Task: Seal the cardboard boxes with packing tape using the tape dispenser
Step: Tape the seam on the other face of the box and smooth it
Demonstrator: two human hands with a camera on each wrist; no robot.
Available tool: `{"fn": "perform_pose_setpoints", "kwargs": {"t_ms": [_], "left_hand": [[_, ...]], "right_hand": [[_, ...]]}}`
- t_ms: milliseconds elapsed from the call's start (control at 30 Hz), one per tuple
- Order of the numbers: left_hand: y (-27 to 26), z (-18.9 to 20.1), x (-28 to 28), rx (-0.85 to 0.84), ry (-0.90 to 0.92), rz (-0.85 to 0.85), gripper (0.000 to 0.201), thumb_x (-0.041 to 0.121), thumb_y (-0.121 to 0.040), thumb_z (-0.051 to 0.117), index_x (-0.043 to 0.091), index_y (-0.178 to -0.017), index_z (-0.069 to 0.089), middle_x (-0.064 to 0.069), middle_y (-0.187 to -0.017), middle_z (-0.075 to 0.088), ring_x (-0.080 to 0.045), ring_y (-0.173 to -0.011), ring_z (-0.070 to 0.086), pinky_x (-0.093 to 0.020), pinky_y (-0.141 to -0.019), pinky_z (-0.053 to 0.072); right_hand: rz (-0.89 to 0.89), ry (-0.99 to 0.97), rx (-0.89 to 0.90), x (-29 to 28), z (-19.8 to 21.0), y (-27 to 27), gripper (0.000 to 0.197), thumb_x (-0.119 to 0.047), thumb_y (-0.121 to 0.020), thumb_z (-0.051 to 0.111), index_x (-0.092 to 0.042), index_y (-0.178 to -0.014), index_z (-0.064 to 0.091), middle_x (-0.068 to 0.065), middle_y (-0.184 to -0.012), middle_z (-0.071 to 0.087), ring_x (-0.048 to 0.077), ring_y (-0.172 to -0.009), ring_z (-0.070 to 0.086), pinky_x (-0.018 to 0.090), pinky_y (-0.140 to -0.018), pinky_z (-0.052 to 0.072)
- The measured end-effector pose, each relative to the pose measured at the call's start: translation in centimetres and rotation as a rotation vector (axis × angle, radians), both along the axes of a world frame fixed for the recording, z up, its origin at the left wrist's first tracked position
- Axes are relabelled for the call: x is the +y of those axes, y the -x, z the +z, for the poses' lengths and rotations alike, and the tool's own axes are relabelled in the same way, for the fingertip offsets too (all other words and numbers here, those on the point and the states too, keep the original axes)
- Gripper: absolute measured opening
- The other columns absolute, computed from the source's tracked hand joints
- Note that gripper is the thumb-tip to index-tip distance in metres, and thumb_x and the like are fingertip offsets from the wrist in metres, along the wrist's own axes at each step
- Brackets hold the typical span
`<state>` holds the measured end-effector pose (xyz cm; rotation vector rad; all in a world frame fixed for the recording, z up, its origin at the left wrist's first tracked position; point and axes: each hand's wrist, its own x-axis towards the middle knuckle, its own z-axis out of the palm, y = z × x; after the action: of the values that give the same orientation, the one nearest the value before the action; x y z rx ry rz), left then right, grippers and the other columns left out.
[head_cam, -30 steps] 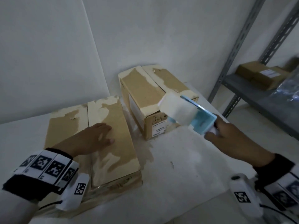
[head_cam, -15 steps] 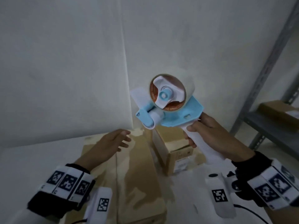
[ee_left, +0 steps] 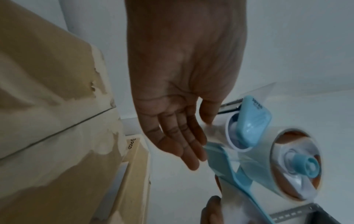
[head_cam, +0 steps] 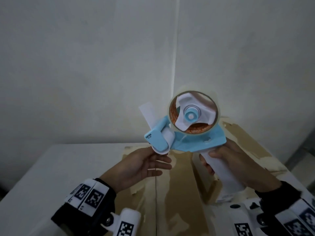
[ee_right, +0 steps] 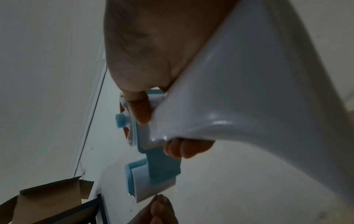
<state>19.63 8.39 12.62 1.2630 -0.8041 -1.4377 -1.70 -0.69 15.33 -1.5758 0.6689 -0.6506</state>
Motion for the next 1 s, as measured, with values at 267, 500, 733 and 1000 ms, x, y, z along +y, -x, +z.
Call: {"fn": "perform_pose_setpoints", "kwargs": {"t_ms": [267,500,733,1000], "left_hand": [[-0.5,-0.2,-0.2,0.193,-0.050,0.042,0.035,0.014,-0.094,0.030,0.004,-0.080,0.060,-0.006,-0.067,0.070,-0.015,-0.062,0.069,-0.022,-0.050,0.054],[-0.3,-0.1,-0.5,0.305,-0.067,0.034,0.050,0.033,-0.093,0.032,0.006,-0.076,0.070,-0.008,-0.068,0.068,-0.016,-0.061,0.068,-0.023,-0.050,0.054],[-0.9,-0.3,-0.8,0.067,-0.155,-0.005,0.014,0.003,-0.092,0.047,0.004,-0.084,0.058,-0.001,-0.056,0.060,-0.006,-0.047,0.059,-0.016,-0.045,0.050],[-2.8,0.5,-1.4,-0.168,-0.132,0.017,0.016,0.004,-0.092,0.049,0.007,-0.081,0.060,-0.001,-0.057,0.066,-0.005,-0.046,0.062,-0.012,-0.044,0.048]], "right_hand": [[0.069,-0.006,-0.084,0.1,-0.8,-0.6,0.022,-0.009,-0.065,0.045,0.000,-0.084,0.053,0.007,-0.058,0.062,0.014,-0.048,0.056,0.022,-0.045,0.047],[0.065,-0.071,-0.118,-0.2,-1.7,-0.1,0.023,-0.010,-0.064,0.046,0.002,-0.083,0.053,0.009,-0.059,0.062,0.018,-0.048,0.057,0.023,-0.046,0.049],[0.103,-0.020,-0.157,-0.8,-2.8,0.1,0.023,-0.005,-0.066,0.050,0.003,-0.087,0.054,0.007,-0.062,0.061,0.017,-0.051,0.056,0.025,-0.048,0.048],[0.178,0.228,-0.164,-1.4,-2.7,-1.1,0.017,-0.028,-0.067,0.059,-0.037,-0.081,0.063,-0.017,-0.067,0.063,0.003,-0.057,0.058,0.018,-0.053,0.048]]}}
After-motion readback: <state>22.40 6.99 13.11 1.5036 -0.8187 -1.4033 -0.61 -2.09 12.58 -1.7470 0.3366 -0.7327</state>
